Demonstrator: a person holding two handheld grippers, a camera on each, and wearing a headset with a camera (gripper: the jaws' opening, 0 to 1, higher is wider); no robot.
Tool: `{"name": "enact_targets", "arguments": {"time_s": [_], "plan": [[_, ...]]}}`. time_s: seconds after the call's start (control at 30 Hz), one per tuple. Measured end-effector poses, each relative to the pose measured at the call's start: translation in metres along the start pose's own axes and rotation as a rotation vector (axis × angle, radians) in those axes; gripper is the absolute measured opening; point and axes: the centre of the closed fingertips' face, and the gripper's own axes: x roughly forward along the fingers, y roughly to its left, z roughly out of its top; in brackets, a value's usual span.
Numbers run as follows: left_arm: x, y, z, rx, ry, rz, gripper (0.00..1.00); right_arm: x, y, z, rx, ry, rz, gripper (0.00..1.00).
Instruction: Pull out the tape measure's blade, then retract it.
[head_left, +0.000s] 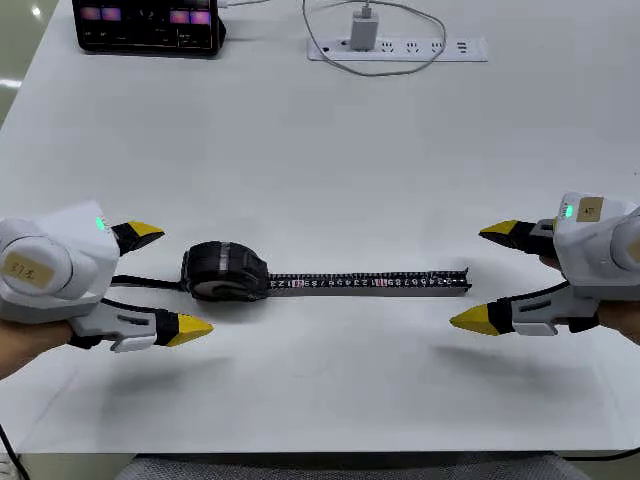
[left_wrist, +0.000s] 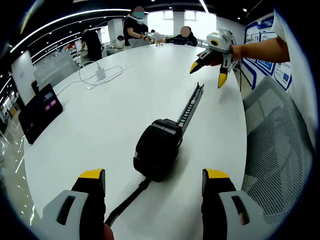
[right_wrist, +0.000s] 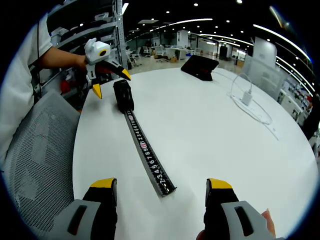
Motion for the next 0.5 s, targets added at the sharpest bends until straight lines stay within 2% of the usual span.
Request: {"name": "enact_targets", "arguments": {"time_s": [0.2,0.3,0.4,0.5], "plan": [[-0.008,0.0,-0.001,-0.025,-0.021,0.038,0.77,-0.004,0.003,0.0,0.019,-0.015,-0.011,0.73],[-0.013,-0.003,0.002,-0.037,-0.058,0.046,0.77,-0.006,0.007,0.003,0.052,-0.043,-0.004,0.75],[-0.015,-0.005,0.003,-0.062,-0.078,0.045,0.78,-0.007,0.008,0.002,0.048,-0.038,-0.013,0.77],[-0.017,-0.007,0.003,-0.071,-0.092,0.05,0.8,-0.009,0.01,0.005,0.067,-0.058,-0.01,0.79]]}}
